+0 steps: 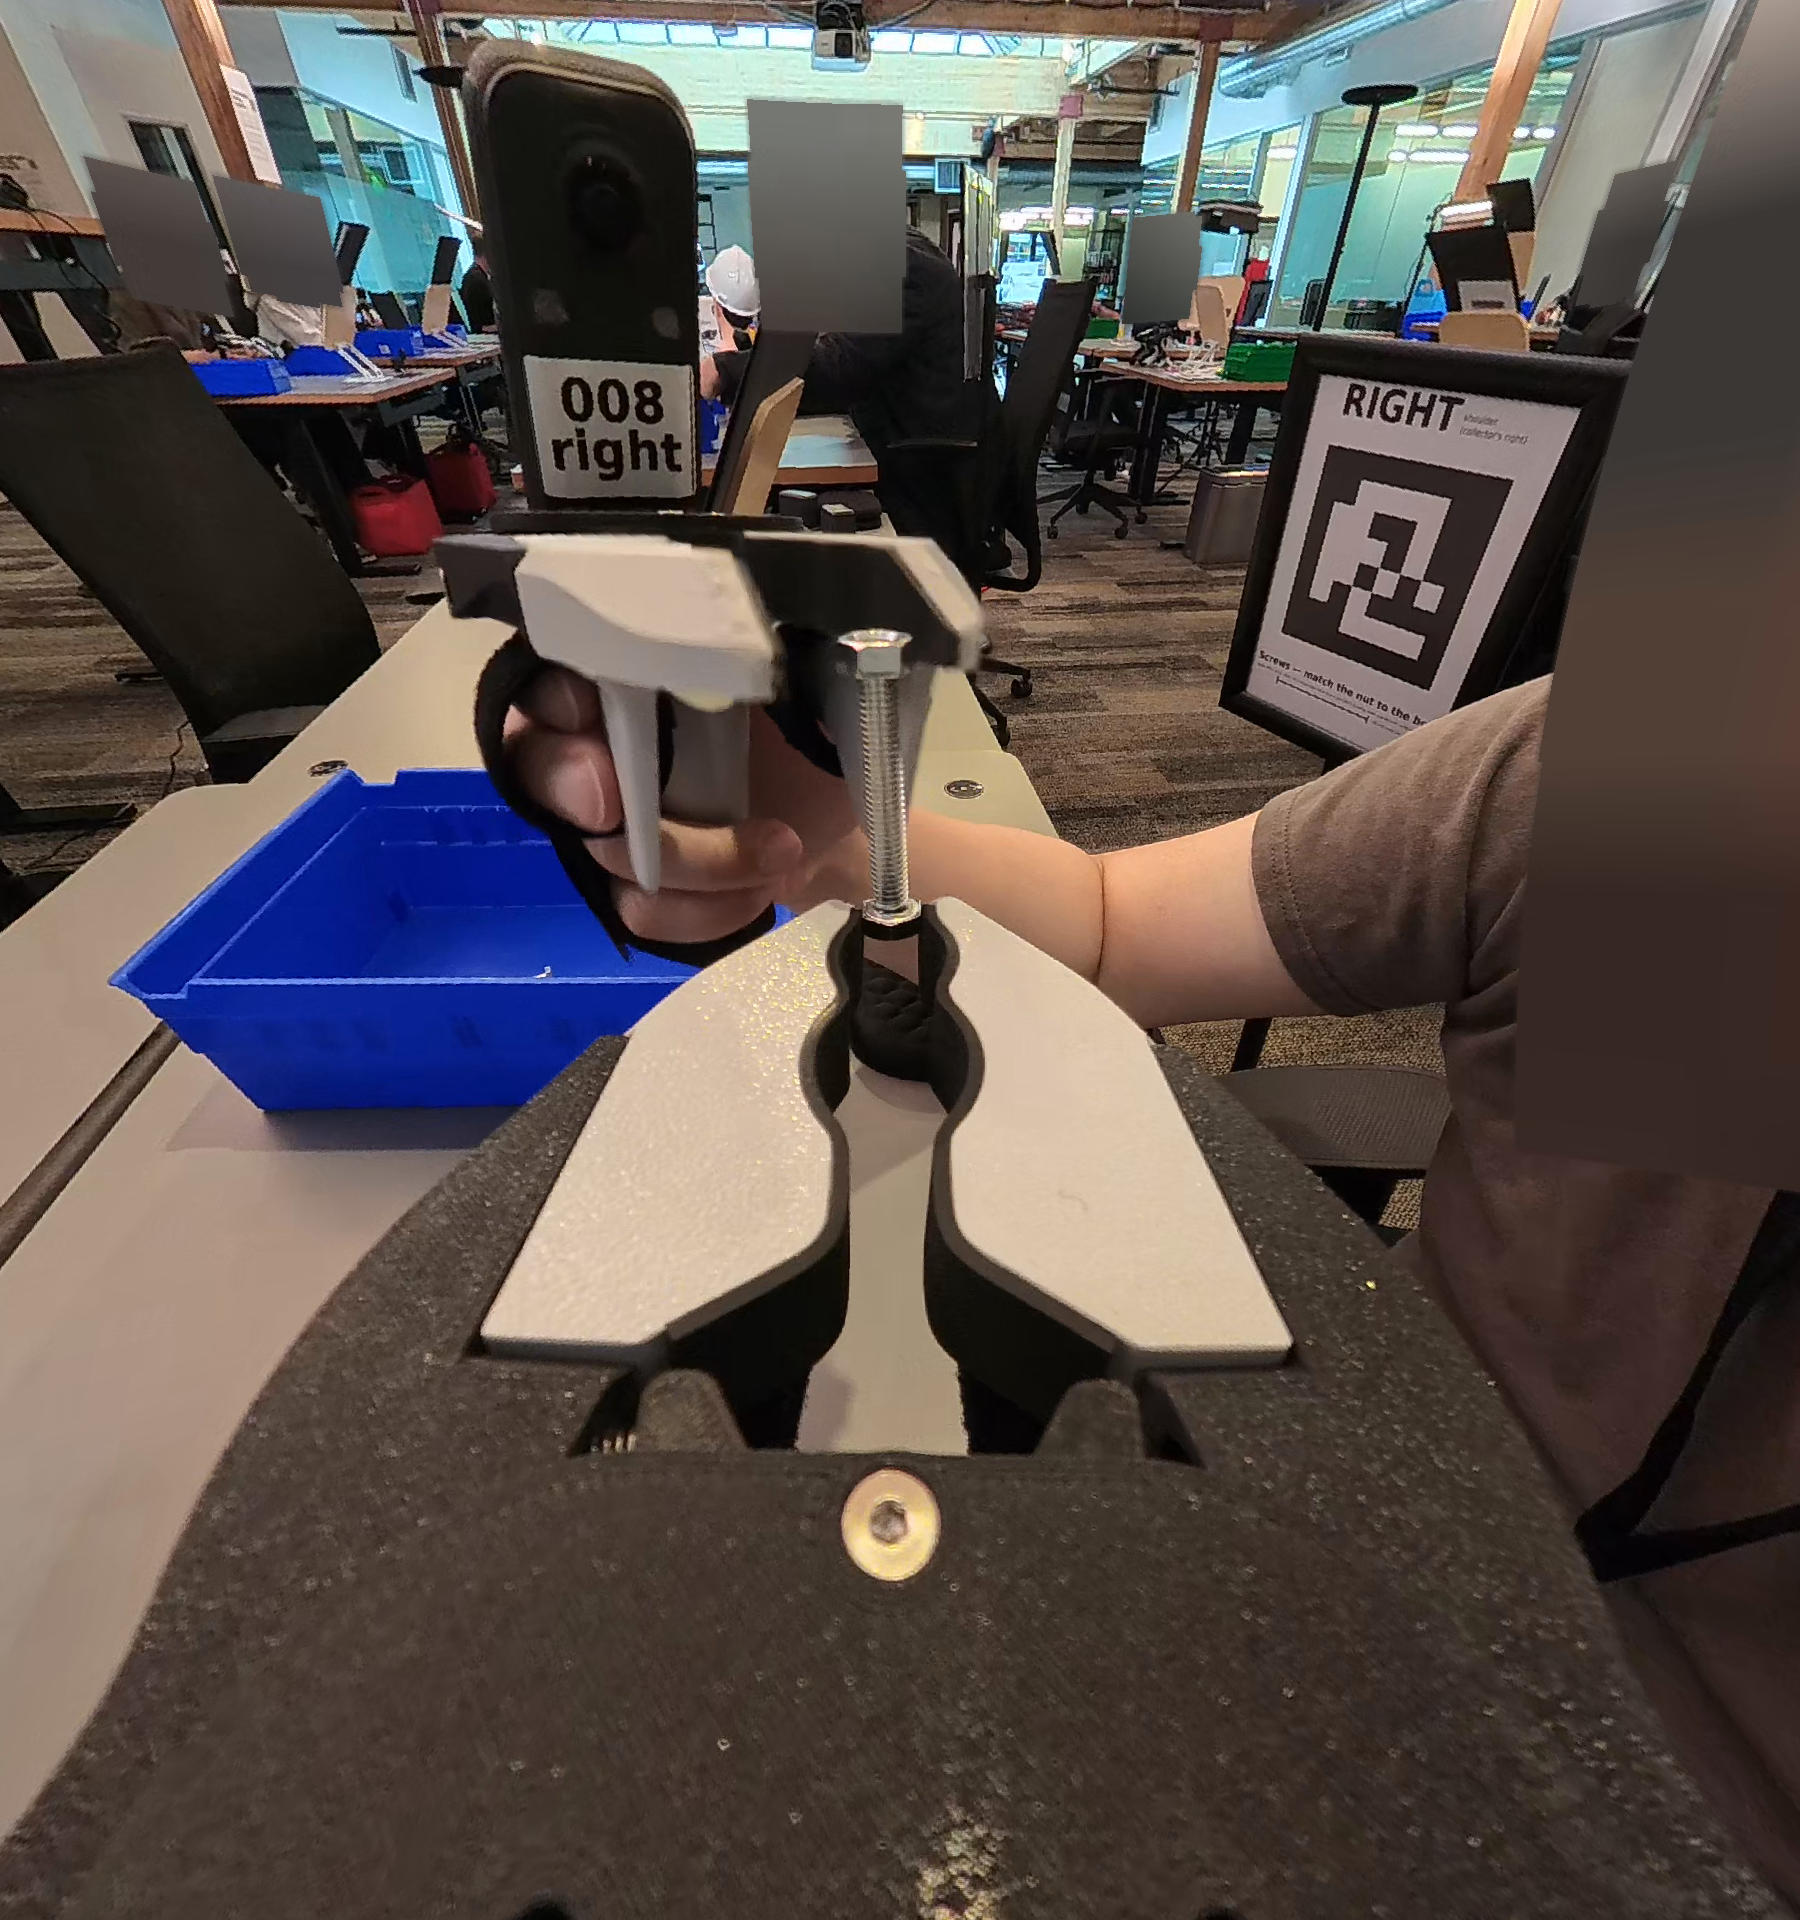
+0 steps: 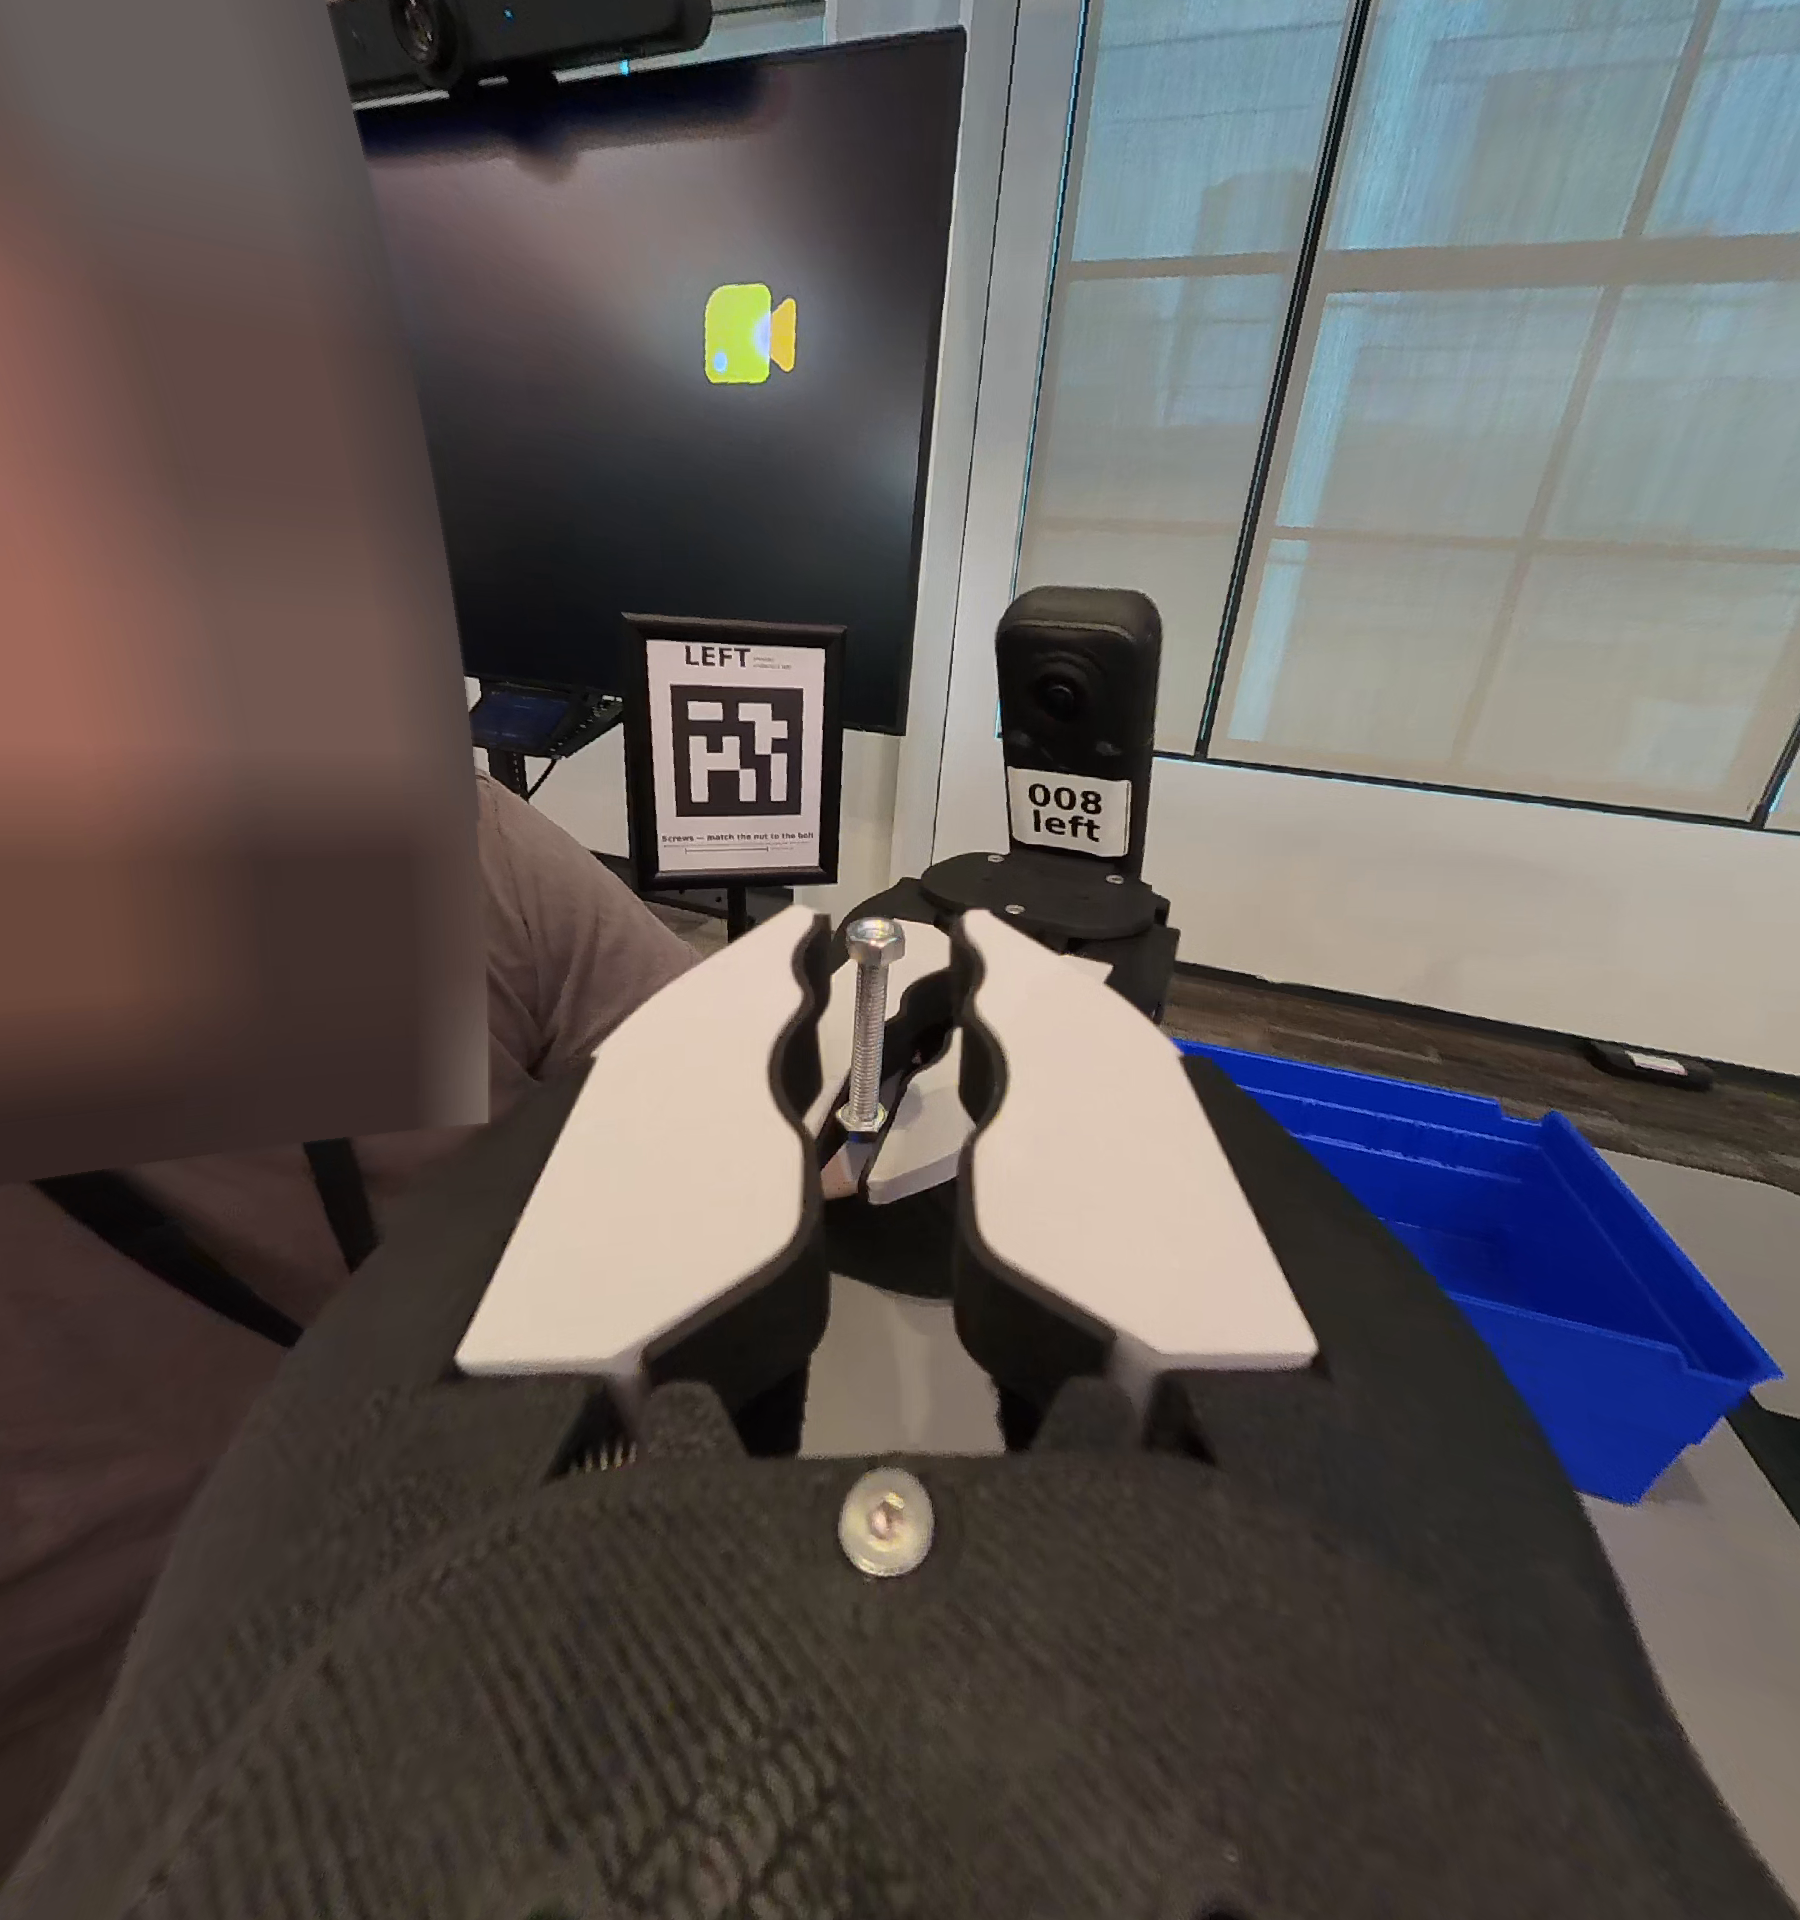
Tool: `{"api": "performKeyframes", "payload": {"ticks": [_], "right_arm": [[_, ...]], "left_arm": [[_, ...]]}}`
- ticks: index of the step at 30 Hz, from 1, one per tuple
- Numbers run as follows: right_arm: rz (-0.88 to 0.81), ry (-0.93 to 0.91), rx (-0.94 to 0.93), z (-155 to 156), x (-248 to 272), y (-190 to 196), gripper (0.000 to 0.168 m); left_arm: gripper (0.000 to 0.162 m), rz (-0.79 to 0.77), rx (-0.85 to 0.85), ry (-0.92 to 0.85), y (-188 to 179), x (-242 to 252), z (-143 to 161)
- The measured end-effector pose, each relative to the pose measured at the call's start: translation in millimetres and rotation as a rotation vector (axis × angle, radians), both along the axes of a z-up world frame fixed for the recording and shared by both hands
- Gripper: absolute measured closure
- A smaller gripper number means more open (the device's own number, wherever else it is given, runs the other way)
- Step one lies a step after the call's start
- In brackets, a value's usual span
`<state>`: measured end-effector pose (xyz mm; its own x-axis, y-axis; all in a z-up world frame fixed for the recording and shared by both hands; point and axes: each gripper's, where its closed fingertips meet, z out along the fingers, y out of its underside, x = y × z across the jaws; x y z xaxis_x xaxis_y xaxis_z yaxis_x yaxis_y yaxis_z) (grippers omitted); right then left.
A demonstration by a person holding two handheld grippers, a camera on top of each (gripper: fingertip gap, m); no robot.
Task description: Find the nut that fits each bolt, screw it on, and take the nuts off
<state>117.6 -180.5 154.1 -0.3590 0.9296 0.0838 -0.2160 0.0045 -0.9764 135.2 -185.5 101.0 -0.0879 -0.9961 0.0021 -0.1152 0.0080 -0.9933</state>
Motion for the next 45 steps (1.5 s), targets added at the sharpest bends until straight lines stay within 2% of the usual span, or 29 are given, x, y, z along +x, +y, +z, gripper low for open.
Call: {"api": "performKeyframes", "payload": {"ticks": [13, 20, 26, 30, 34, 45], "right_arm": [[0.046, -0.015, 0.004, -3, 1, -5, 0.157], [0.073, -0.011, 0.000, -3, 2, -7, 0.157], [0.245, 0.025, -0.038, -4, 7, -22, 0.157], [0.401, 0.038, -0.063, -7, 10, -38, 0.157], [0.515, 0.061, -0.111, -8, 13, -45, 0.157], [0.471, 0.046, -0.066, -10, 12, -45, 0.157]], "left_arm": [[0.152, -0.006, 0.000, 0.008, -1, 1, -2], [0.152, -0.031, -0.014, 0.013, -5, 2, -3], [0.152, -0.155, -0.064, 0.011, -23, 3, -4], [0.152, -0.313, -0.169, 0.024, -44, 3, -6], [0.152, -0.359, -0.180, 0.018, -51, 6, -7], [0.152, -0.349, -0.160, 0.022, -51, 7, -9]]}}
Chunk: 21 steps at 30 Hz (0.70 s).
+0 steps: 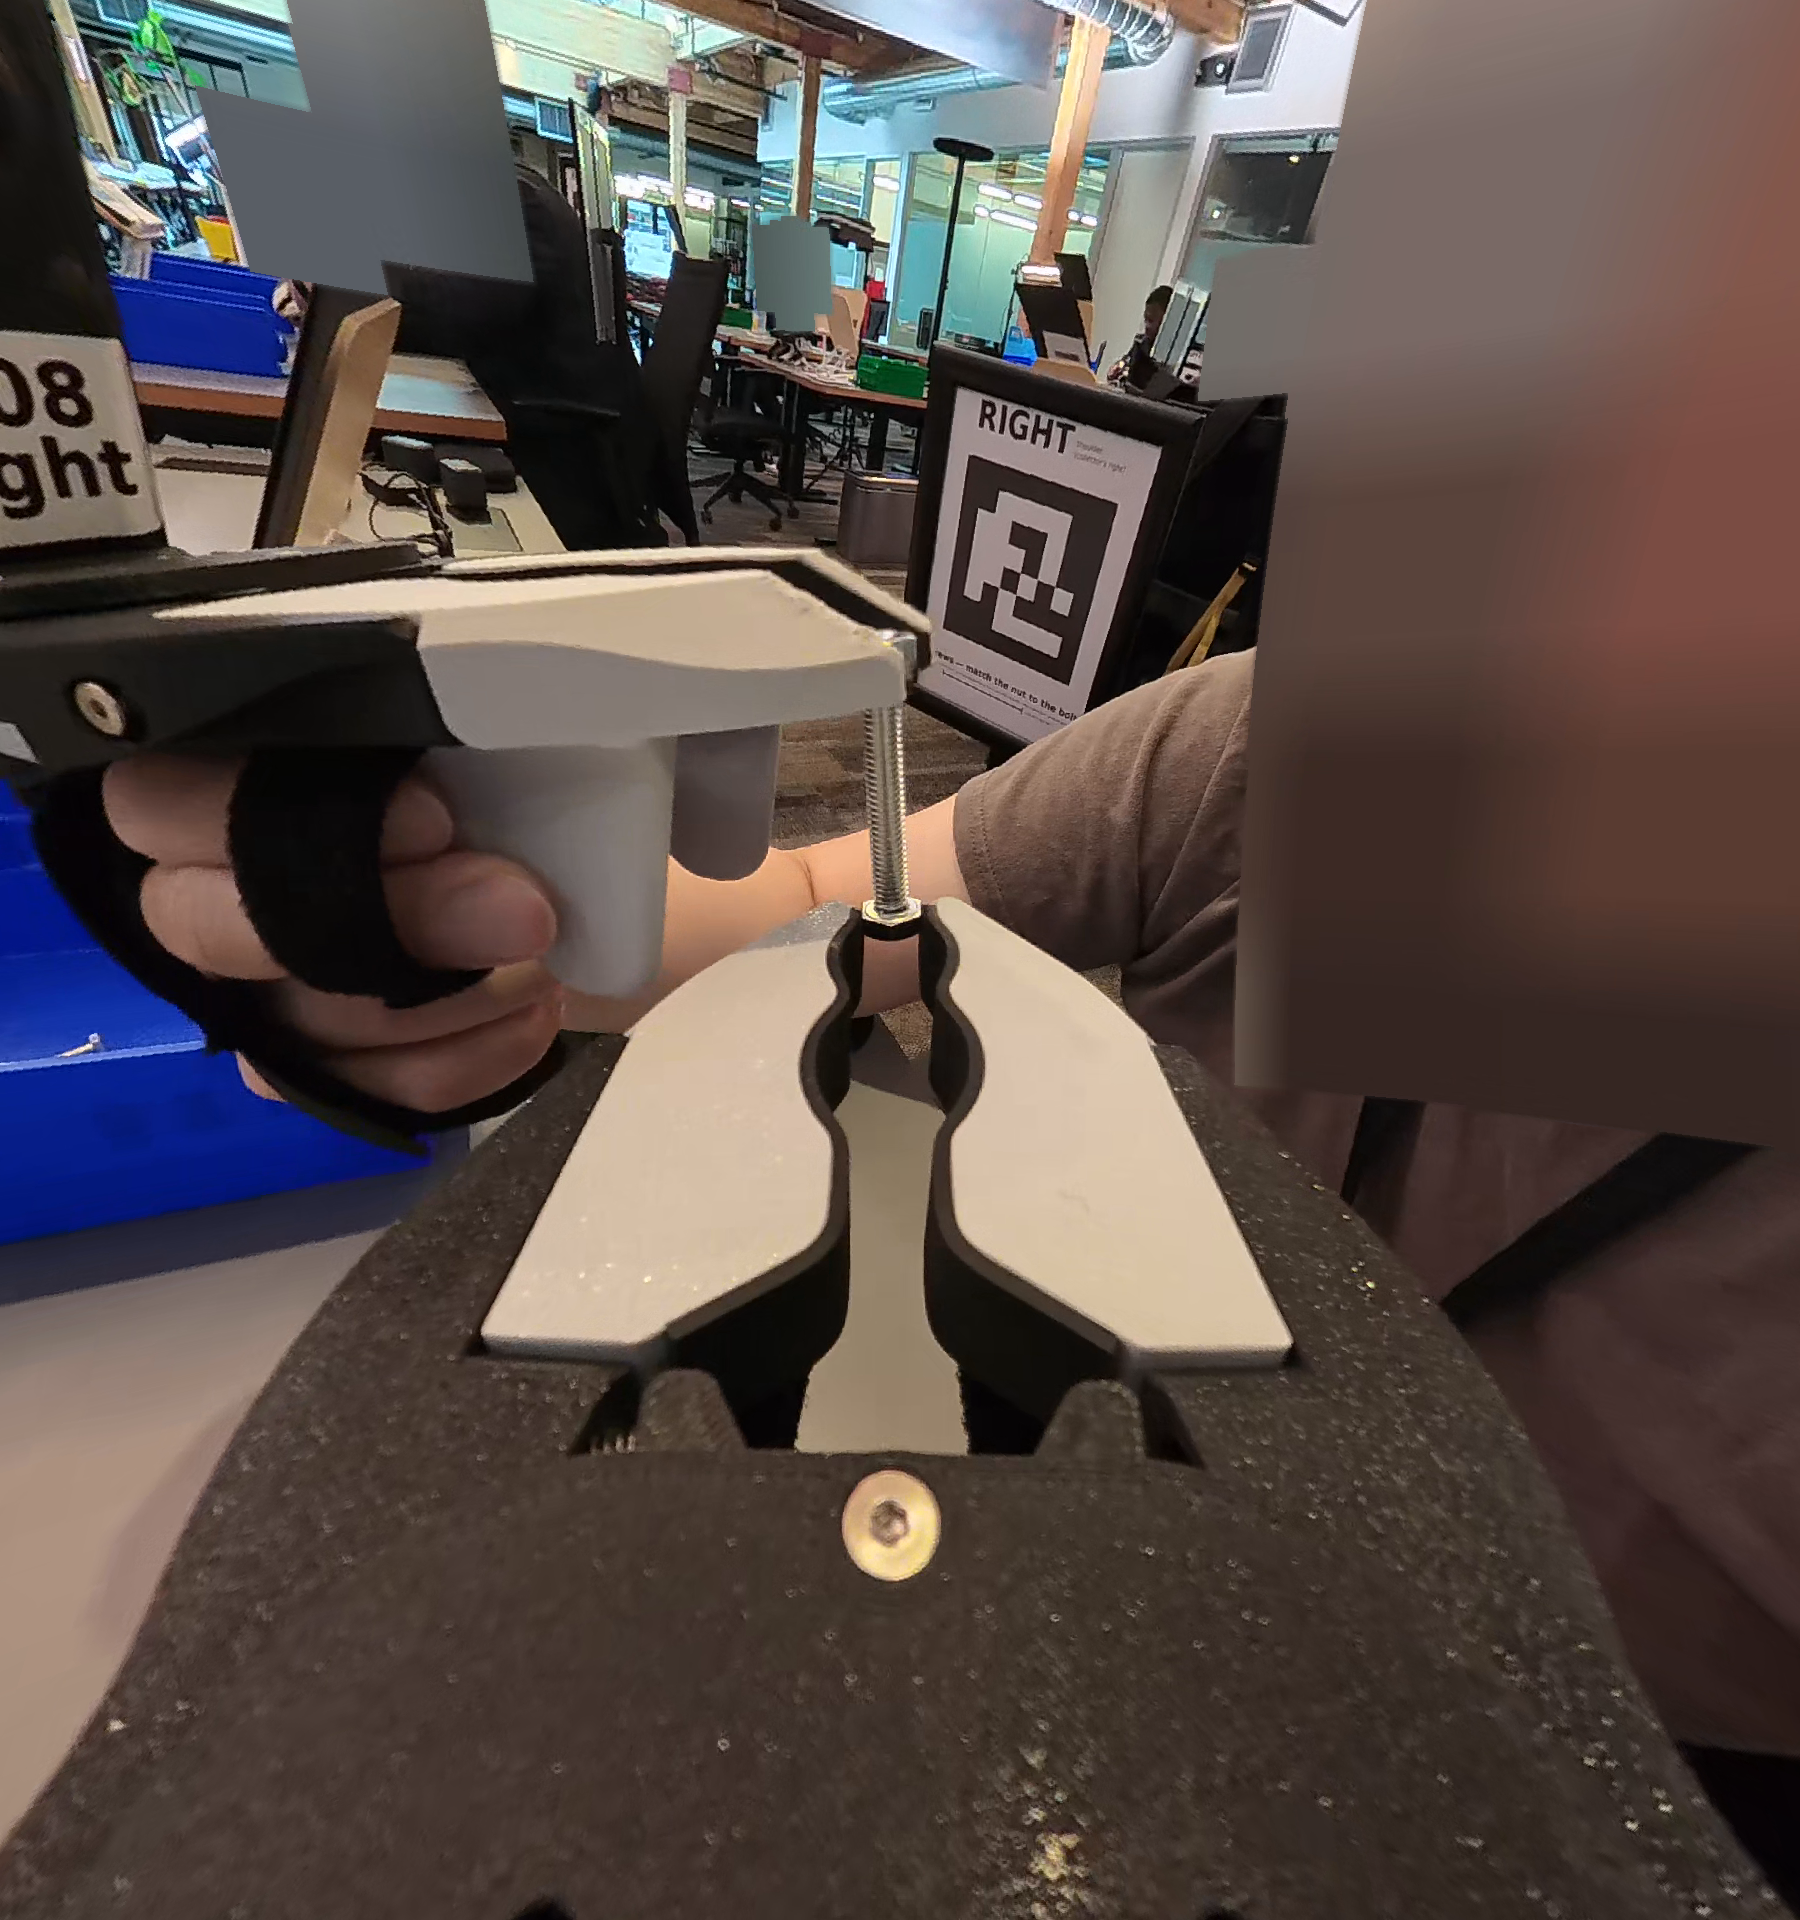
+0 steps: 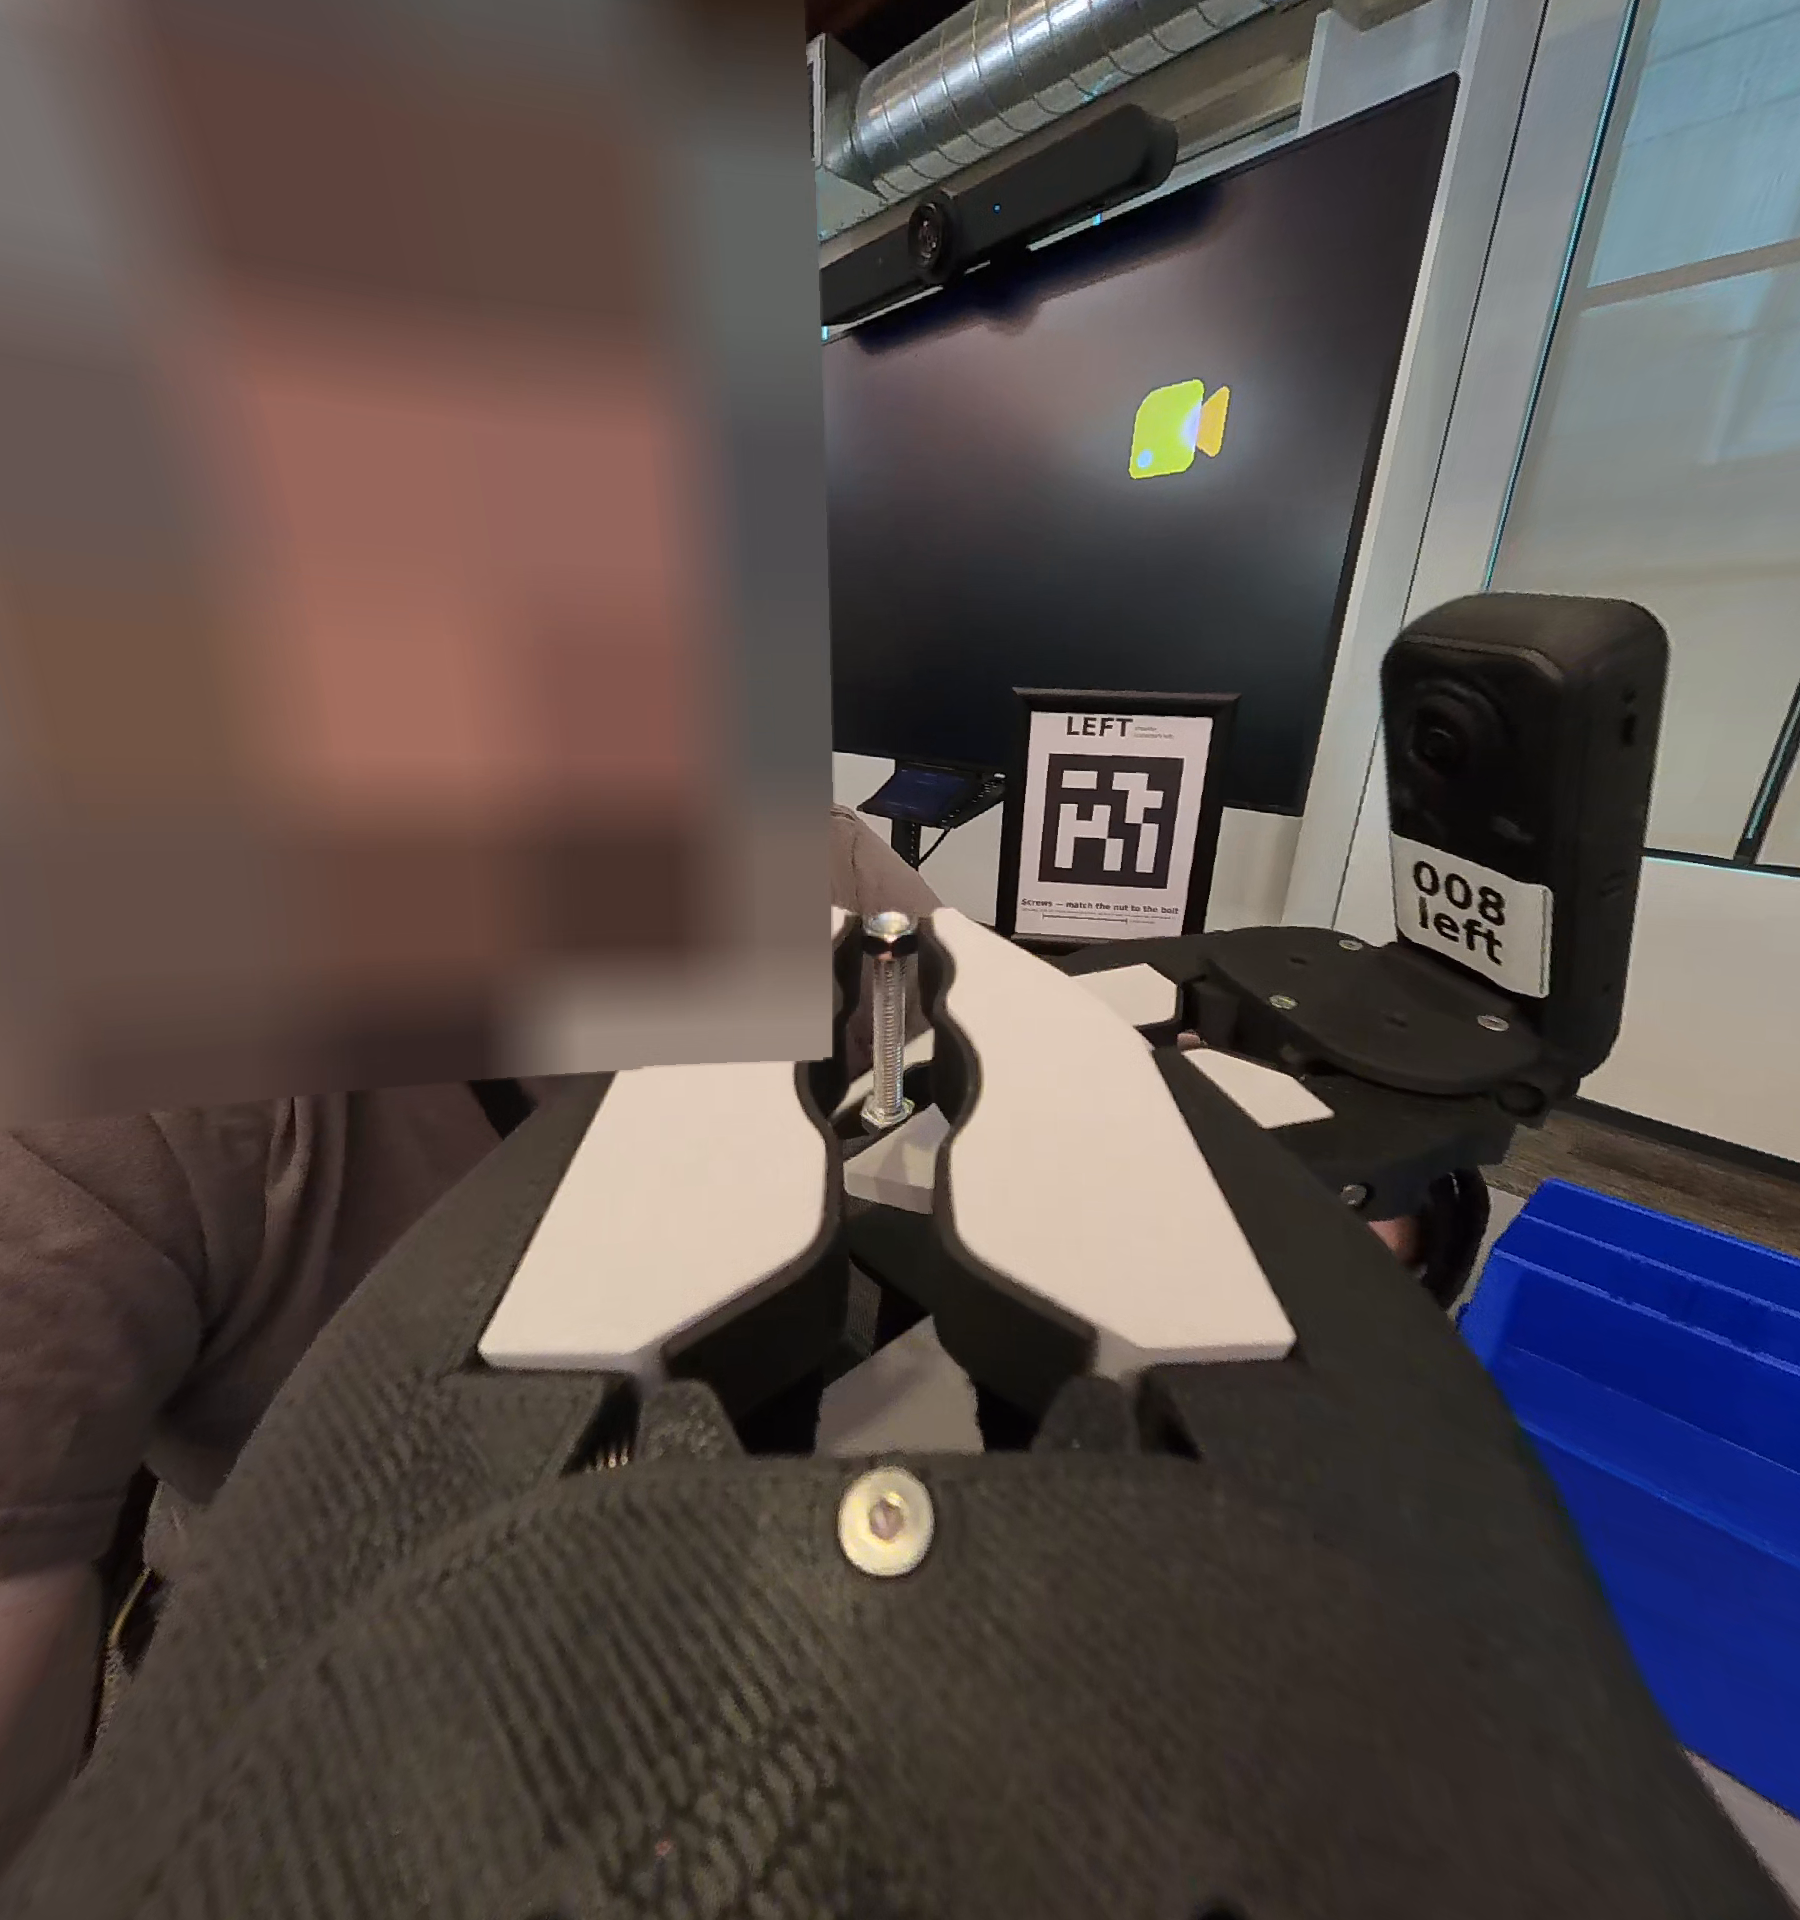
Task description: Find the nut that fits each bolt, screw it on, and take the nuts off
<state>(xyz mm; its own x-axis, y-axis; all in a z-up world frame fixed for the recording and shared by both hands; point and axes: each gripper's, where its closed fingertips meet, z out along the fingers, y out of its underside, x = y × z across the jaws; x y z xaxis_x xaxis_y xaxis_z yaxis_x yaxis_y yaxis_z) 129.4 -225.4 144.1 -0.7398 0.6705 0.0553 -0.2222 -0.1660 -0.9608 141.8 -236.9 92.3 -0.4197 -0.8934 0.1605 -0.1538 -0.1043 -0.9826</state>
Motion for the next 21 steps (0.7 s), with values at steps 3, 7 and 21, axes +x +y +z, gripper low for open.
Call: {"api": "performKeyframes", "payload": {"ticks": [3, 7, 21], "right_arm": [[-0.044, -0.006, 0.014, -2, -4, 3, 0.147], [-0.106, -0.012, 0.016, 1, -6, 9, 0.141], [-1.027, 0.105, 0.106, 31, -19, 84, 0.131]], "left_arm": [[0.152, 0.007, -0.010, -0.020, 1, -1, 4], [0.152, 0.084, -0.001, -0.062, 14, -4, 12], [0.153, 0.844, 0.333, -0.081, 108, -27, 24]]}}
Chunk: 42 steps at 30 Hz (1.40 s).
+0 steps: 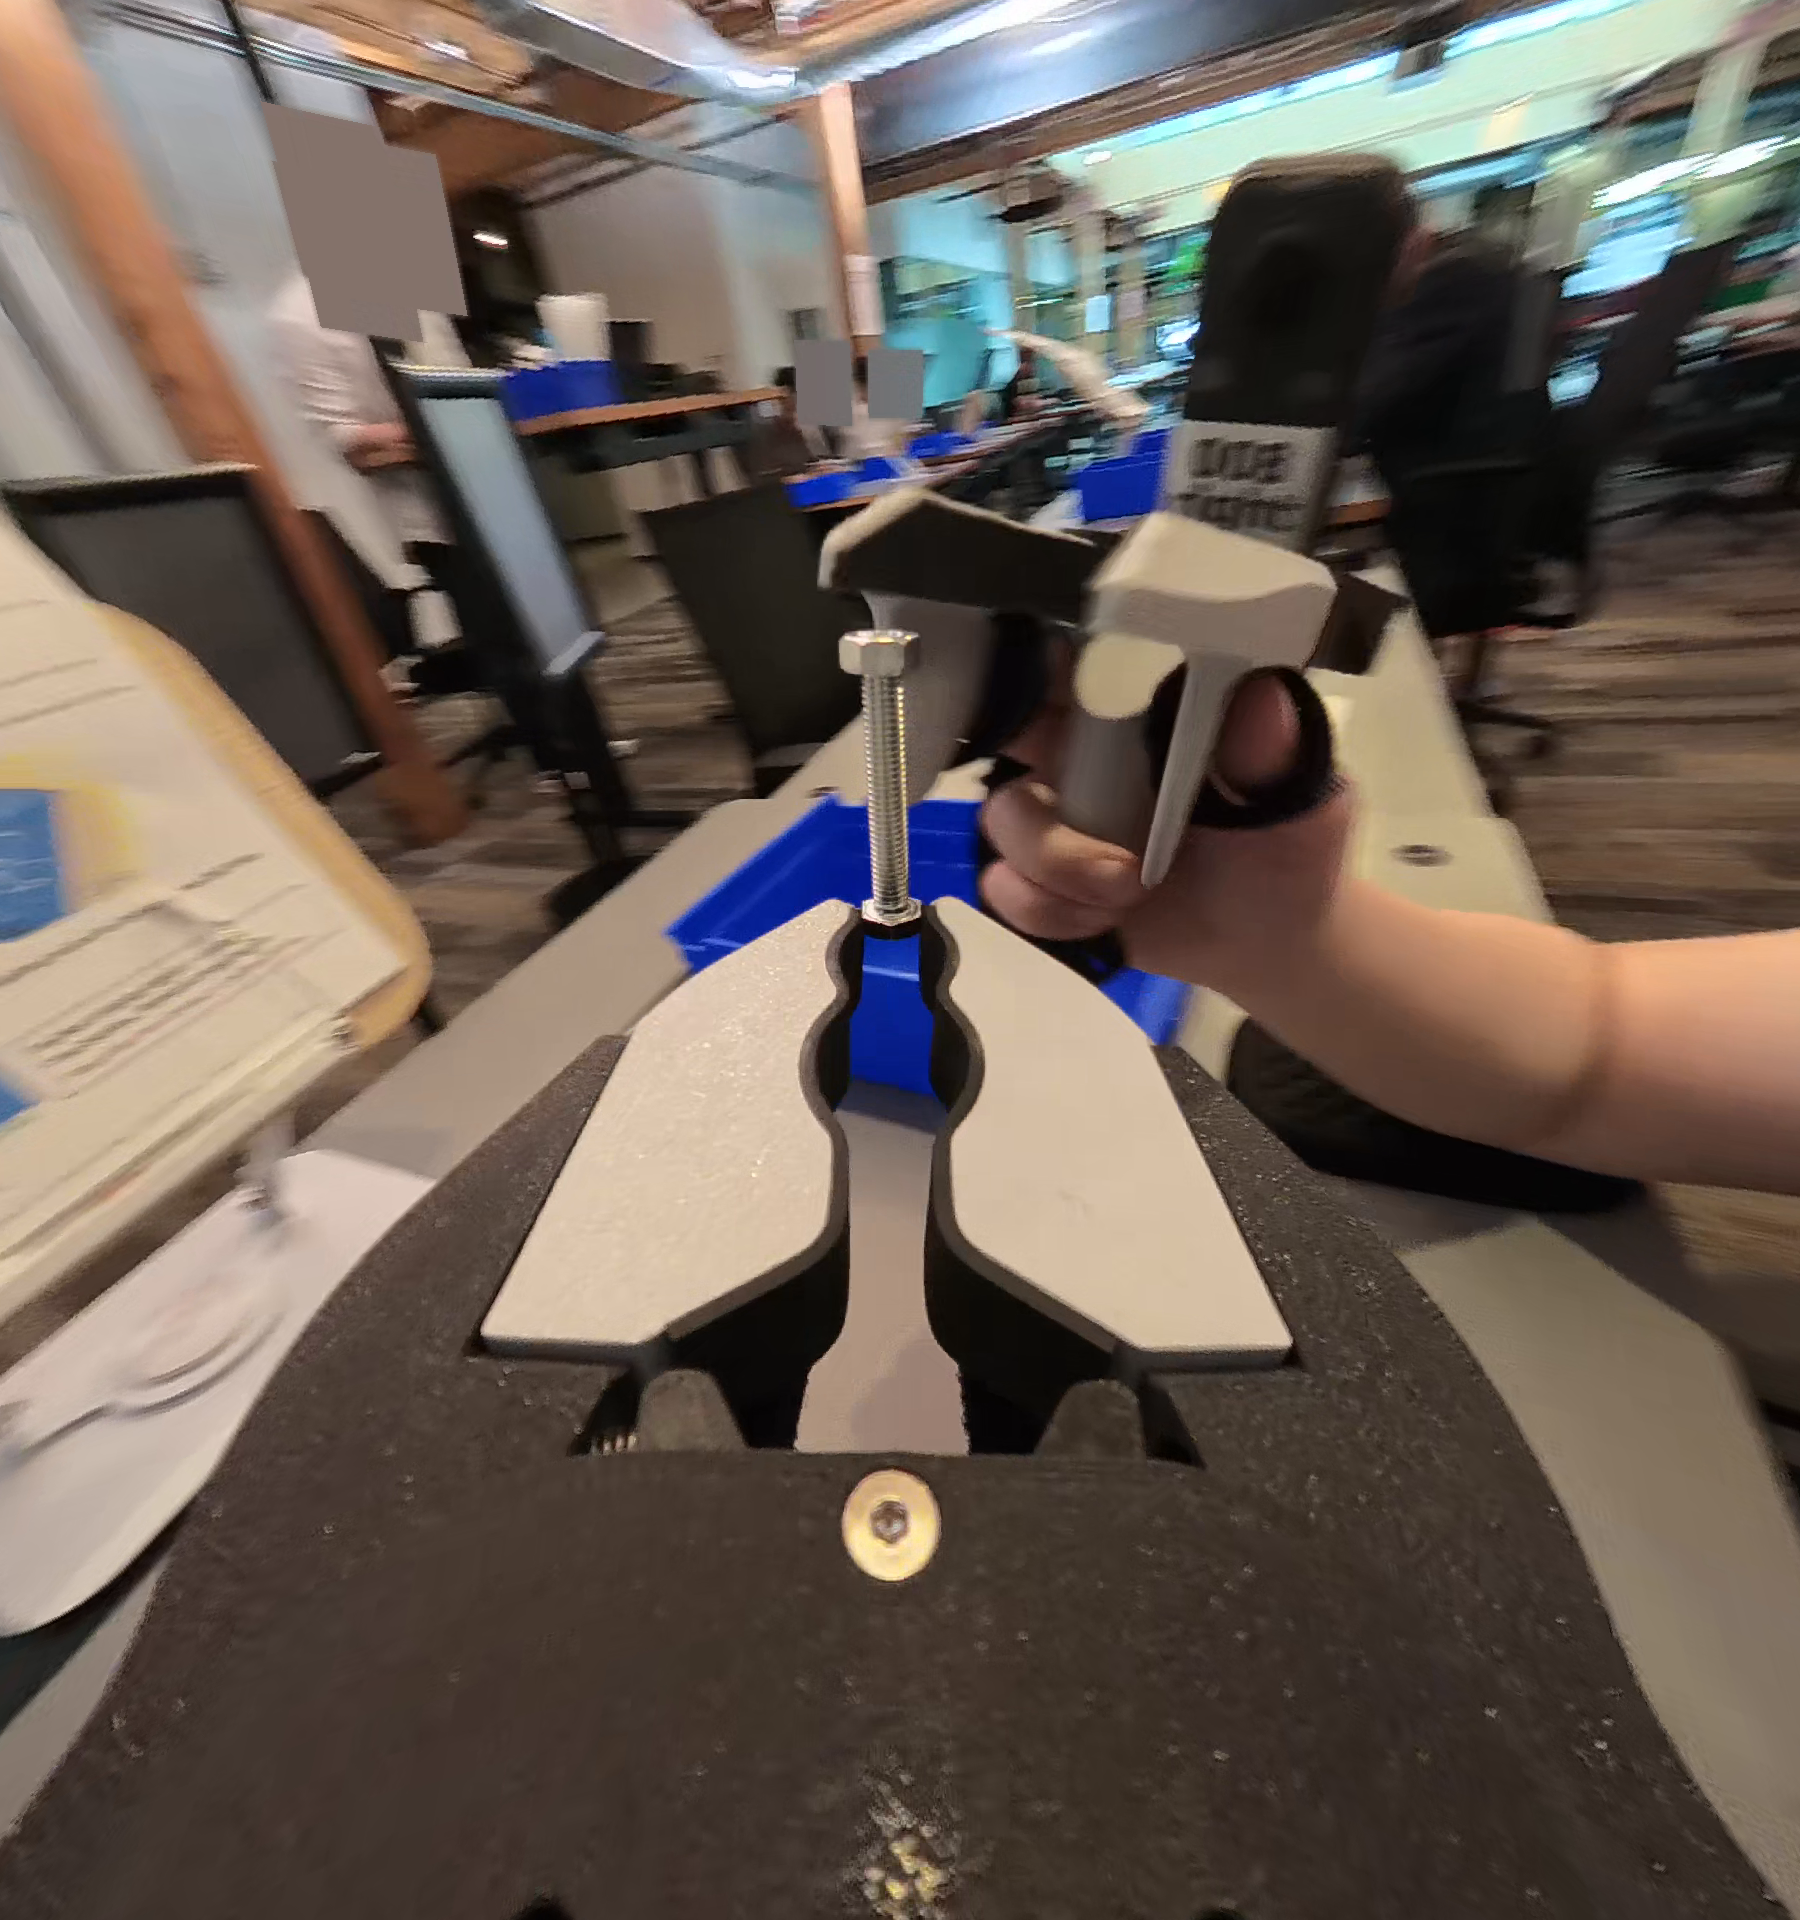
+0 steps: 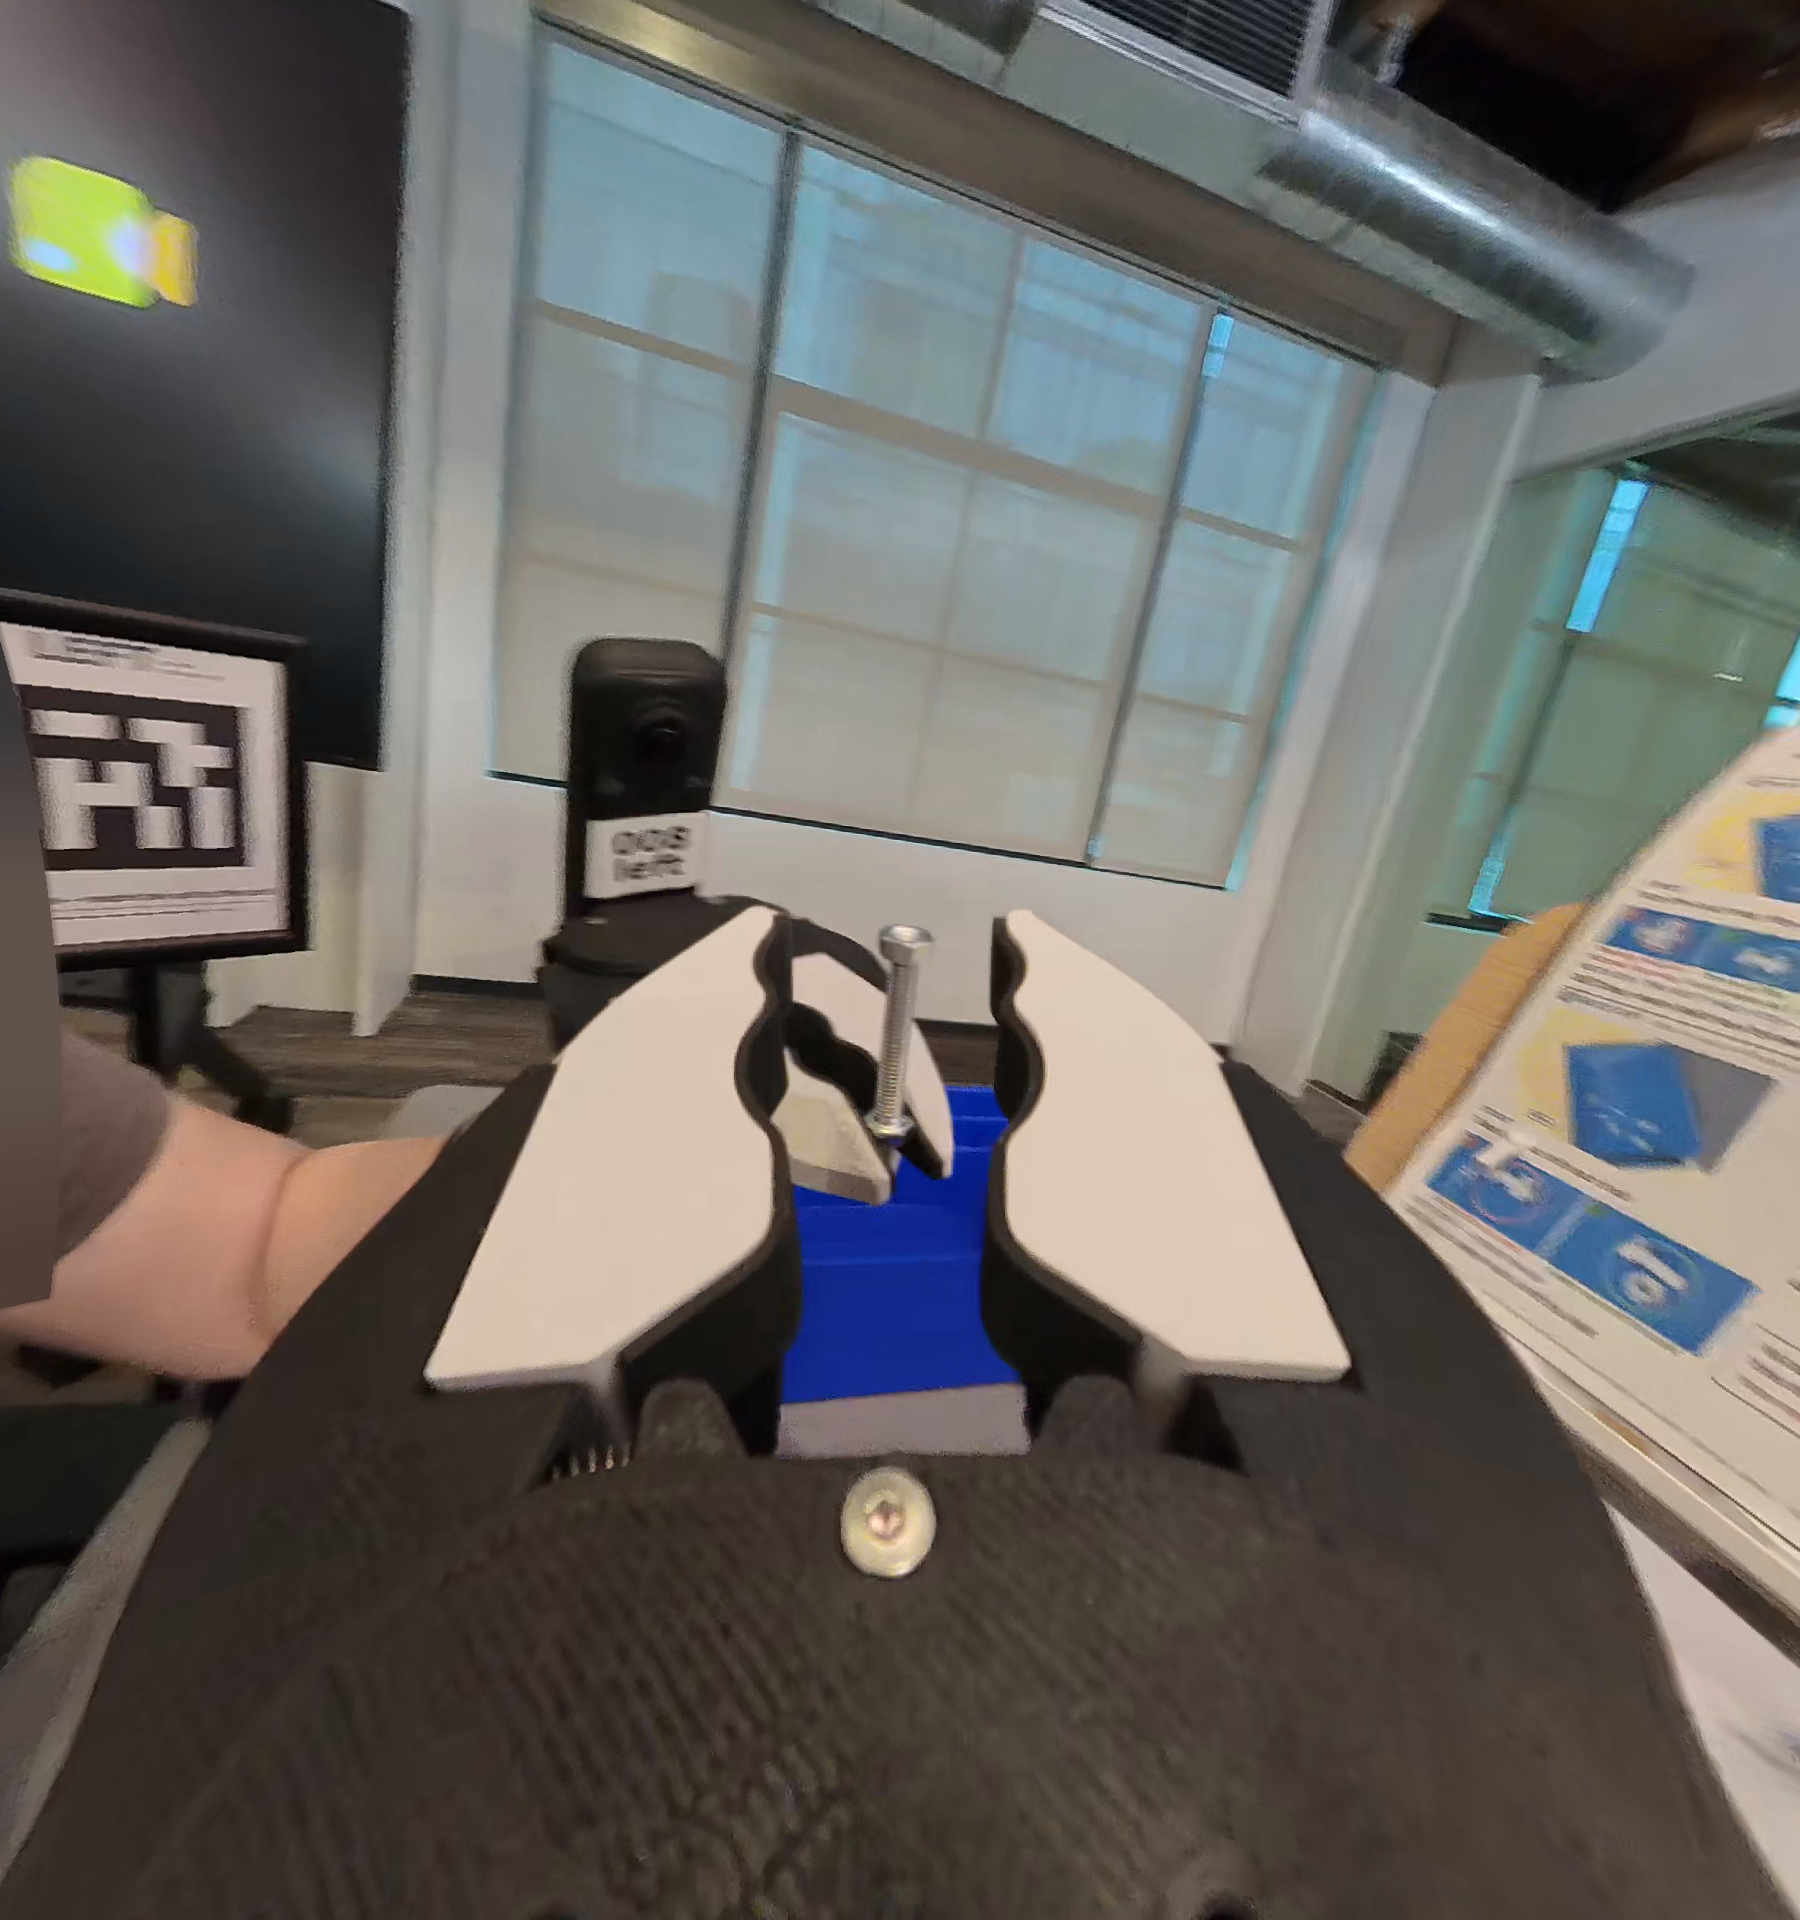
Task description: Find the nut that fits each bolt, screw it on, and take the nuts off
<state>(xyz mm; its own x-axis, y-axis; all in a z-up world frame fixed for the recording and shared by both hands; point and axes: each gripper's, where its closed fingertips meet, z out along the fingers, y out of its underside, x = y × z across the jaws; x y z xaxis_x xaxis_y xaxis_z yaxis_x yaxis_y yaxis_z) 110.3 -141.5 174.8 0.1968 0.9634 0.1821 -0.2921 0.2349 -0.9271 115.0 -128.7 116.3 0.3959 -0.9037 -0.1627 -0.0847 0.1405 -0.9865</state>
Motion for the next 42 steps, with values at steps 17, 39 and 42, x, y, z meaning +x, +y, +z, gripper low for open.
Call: {"api": "performKeyframes", "payload": {"ticks": [17, 39, 42], "right_arm": [[-0.047, -0.028, -0.016, -11, -6, 6, 0.158], [1.075, -0.080, -0.168, -32, 19, -80, 0.158], [1.043, -0.085, -0.149, -32, 20, -78, 0.157]], "left_arm": [[0.152, -0.026, -0.050, 0.008, -4, 5, -4], [0.152, -0.774, -0.253, 0.107, -101, 25, -25], [0.152, -0.760, -0.247, 0.107, -99, 25, -24]]}}
